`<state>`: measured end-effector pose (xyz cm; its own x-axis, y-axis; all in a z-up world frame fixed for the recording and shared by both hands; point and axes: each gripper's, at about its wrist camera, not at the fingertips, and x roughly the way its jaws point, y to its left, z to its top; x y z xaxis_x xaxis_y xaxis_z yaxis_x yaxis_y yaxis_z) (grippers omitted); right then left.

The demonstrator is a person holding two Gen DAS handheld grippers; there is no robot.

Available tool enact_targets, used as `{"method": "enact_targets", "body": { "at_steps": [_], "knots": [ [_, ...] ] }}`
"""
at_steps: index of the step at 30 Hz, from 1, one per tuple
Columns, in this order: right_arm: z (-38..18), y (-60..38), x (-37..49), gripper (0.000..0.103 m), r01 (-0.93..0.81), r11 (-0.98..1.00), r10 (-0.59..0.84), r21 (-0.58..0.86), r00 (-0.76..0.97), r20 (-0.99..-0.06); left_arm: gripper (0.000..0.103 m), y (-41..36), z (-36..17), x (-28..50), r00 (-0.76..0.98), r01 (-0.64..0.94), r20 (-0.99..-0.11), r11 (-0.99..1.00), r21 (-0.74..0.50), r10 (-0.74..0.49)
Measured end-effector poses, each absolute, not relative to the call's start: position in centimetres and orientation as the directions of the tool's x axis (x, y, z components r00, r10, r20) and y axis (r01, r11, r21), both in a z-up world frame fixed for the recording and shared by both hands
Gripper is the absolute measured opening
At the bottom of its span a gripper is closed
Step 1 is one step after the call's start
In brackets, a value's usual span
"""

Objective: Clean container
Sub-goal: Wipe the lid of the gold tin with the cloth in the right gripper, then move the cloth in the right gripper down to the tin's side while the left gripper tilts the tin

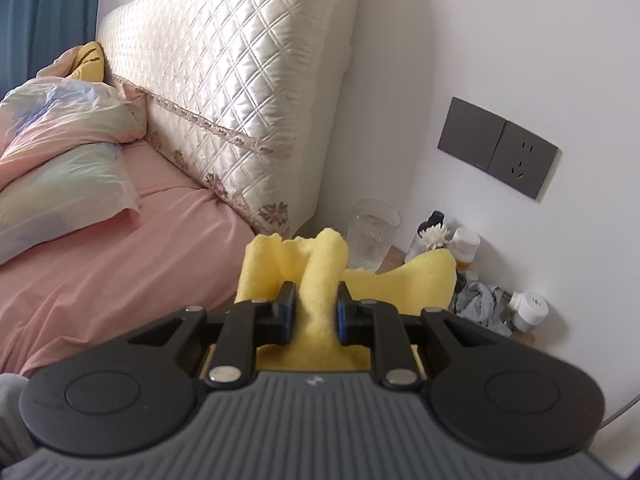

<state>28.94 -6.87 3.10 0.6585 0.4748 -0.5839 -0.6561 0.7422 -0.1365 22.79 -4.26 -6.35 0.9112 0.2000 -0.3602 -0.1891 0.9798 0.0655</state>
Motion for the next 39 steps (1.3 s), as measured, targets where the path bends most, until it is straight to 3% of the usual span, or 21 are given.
{"method": "enact_targets", "body": {
  "at_steps": [11, 28, 36, 39],
  "knots": [
    [3.4, -8.2, 24.1, 0.021, -0.684, 0.721, 0.51, -0.114, 0.634, -0.582, 0.081, -4.4, -6.2, 23.0, 0.908, -0.201, -0.362, 0.977, 0.067, 0.211],
    [2.8, -9.5, 25.5, 0.024, -0.643, 0.759, 0.507, -0.107, 0.686, -0.521, 0.081, -4.7, -6.2, 22.4, 0.911, -0.191, -0.36, 0.979, 0.067, 0.202],
    [3.9, -13.7, 22.6, 0.024, -0.604, 0.797, 0.542, 0.019, 0.7, -0.464, 0.082, -4.5, -6.1, 22.8, 0.909, -0.19, -0.367, 0.98, 0.05, 0.195],
    [3.1, -15.1, 22.4, 0.024, -0.57, 0.818, 0.536, 0.077, 0.708, -0.459, 0.091, -4.8, -5.6, 22.1, 0.926, -0.196, -0.322, 0.98, 0.037, 0.197]
  ]
}}
